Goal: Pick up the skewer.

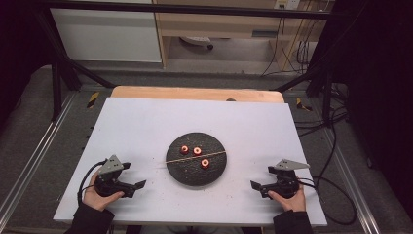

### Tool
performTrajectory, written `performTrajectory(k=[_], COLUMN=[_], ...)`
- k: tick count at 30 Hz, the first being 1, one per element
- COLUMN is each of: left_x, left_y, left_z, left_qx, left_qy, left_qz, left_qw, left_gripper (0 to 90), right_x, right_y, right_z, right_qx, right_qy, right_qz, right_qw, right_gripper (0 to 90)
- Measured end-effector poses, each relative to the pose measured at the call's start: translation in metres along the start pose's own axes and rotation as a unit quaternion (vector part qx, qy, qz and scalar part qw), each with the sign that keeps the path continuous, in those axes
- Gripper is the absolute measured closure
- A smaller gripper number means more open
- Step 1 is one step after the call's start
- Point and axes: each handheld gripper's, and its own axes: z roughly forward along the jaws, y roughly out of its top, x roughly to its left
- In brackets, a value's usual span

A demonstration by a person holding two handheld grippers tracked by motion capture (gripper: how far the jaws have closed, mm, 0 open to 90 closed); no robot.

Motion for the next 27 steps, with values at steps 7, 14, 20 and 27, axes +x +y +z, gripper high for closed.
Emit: performTrajectory(k=[7,14,20,27], left_x=[-0.004,-0.007,-0.009,-0.013], left_y=[0.002,0.007,0.012,0.02], left_z=[0.001,0.001,0.003,0.003], left_qx=[0.001,-0.001,0.006,0.007], left_qy=[0.0,0.0,0.001,0.004], left_qz=[0.004,0.003,-0.002,-0.002], left_qw=[1.0,1.0,1.0,1.0], left_gripper=[5.7,6.2,6.3,7.0], right_x=[0.0,0.001,0.001,0.002], right_y=[0.0,0.001,0.001,0.002], right_z=[0.0,0.001,0.0,0.001], right_qx=[0.0,0.002,-0.001,0.001], right_qy=[0.001,0.0,0.001,0.0], right_qz=[0.0,-0.001,-0.001,-0.006], right_qw=[1.0,1.0,1.0,1.0], right_gripper=[1.2,1.2,1.1,1.1])
